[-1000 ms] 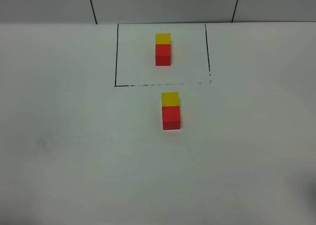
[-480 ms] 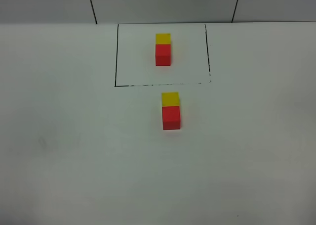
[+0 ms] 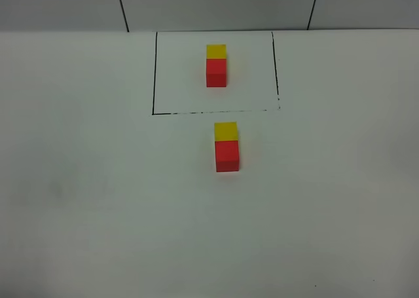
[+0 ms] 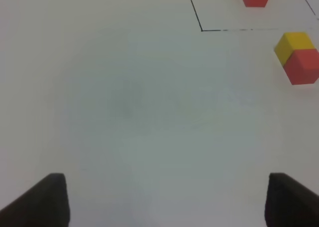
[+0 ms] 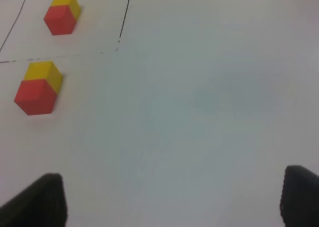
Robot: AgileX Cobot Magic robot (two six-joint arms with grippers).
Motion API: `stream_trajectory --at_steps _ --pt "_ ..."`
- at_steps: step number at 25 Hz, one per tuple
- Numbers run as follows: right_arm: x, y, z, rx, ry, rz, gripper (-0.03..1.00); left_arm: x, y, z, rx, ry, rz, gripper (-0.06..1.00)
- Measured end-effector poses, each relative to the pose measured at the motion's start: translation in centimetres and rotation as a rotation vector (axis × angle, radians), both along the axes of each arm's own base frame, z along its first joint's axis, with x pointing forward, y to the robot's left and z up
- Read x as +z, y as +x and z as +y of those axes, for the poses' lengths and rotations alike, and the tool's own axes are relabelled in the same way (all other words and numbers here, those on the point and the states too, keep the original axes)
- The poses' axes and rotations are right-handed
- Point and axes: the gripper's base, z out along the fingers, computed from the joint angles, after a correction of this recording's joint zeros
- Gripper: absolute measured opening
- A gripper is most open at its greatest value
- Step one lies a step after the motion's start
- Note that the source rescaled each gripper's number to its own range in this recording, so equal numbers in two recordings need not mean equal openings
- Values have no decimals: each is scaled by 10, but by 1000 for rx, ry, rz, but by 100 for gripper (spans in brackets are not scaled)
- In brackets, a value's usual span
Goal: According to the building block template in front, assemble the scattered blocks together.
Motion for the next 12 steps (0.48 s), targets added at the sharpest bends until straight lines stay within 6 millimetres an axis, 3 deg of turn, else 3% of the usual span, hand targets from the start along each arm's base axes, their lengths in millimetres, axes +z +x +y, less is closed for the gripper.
stream_trajectory --at_steps 4,12 --pt "0 0 0 0 0 1 68 0 0 0 0 0 0 70" --pt "-1 0 0 0 0 2 67 0 0 0 0 0 0 70"
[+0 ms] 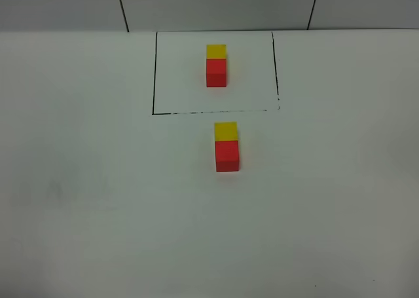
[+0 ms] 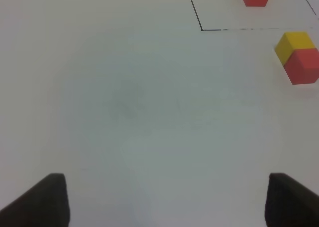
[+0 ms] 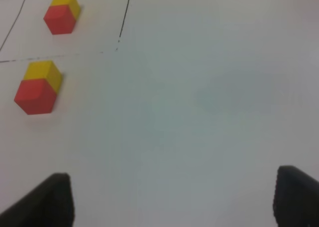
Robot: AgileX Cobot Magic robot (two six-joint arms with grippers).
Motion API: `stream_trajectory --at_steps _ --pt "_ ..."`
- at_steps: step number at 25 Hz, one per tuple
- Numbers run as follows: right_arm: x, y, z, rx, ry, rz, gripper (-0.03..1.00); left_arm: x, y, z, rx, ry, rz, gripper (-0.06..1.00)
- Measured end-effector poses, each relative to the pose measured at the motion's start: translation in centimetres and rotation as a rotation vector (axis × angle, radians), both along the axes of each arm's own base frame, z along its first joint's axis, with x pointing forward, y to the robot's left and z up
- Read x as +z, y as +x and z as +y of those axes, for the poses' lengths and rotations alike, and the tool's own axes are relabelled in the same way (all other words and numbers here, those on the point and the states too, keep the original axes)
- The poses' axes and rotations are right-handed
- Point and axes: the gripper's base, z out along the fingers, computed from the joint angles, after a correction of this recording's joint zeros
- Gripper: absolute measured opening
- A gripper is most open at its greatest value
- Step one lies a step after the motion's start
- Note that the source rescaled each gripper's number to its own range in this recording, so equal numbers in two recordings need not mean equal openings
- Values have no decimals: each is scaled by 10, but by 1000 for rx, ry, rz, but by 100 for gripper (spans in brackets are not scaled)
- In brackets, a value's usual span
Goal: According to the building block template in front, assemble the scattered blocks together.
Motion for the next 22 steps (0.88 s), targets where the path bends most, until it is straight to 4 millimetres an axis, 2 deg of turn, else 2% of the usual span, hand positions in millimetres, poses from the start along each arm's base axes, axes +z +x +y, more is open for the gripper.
stream_trajectory --at_steps 22 --pt "0 0 0 -1 3 0 67 0 0 0 0 0 0 70"
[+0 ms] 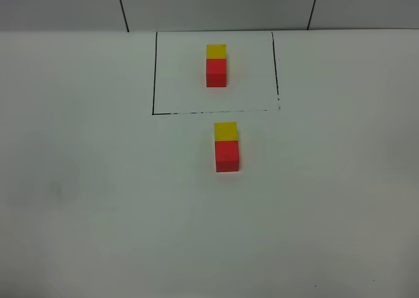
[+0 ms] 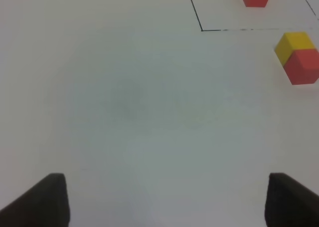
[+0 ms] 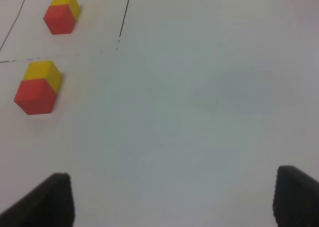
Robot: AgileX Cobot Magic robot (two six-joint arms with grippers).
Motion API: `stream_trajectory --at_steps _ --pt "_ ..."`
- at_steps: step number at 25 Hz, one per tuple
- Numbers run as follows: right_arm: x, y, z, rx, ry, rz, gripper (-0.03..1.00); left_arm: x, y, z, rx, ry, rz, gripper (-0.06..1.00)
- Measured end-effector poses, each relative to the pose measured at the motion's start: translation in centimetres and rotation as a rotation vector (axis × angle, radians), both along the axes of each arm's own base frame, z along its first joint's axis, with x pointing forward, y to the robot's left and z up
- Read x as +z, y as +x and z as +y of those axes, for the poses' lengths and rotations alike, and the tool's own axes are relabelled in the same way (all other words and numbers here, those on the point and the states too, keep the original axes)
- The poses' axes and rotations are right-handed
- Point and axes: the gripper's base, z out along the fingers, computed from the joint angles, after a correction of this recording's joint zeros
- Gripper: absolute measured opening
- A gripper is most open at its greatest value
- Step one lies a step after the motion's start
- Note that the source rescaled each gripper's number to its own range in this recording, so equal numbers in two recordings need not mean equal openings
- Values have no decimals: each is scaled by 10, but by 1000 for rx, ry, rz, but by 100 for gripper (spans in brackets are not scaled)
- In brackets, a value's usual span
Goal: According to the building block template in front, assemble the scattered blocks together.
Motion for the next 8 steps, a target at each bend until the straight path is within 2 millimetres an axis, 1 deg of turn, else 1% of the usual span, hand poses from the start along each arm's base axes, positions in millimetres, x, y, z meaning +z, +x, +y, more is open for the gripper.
stream_trajectory --at_steps 8 --pt "0 0 0 0 -1 0 68 0 0 0 0 0 0 70"
